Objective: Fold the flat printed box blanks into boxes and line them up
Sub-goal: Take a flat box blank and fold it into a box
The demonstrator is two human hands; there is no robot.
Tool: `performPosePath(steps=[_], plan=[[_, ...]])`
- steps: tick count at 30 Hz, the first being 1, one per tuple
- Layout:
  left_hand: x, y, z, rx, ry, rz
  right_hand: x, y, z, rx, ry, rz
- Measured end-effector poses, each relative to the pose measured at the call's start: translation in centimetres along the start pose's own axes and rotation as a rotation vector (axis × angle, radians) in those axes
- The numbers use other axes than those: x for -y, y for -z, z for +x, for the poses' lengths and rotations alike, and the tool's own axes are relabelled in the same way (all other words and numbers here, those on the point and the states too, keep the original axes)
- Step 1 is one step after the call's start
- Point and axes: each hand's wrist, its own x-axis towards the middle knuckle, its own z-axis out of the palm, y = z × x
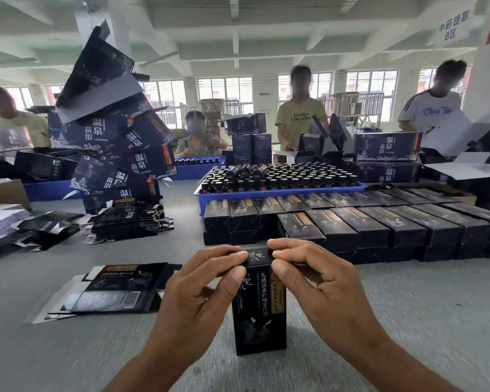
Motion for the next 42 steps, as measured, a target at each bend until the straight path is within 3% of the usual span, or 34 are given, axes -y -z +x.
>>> performPosePath(steps=[18,24,30,37,42], plan=[[0.8,-0.3,-0.2,-0.011,-0.068,0.089,0.0,-0.2,-0.1,-0.015,0.046,-0.104],[1.8,-0.4,-1.3,0.185,0.265,-0.052,-0.6,0.0,0.2,-0.032,0.011,-0.097],[3.1,-0.2,-1.1,0.338,0.403,-0.034,-1.3,0.0,-0.2,0.054,-0.012,-0.242],[3.8,-0.6,-0.7,0.217,0.561,-0.167,-1.7,-1.3,-1.3,0.177,0.02,-0.531],[4.5,-0.7,-0.8,0.23,0.551,-0.095,-2.0,-2.4,-1.7,0.375,0.06,-0.675]])
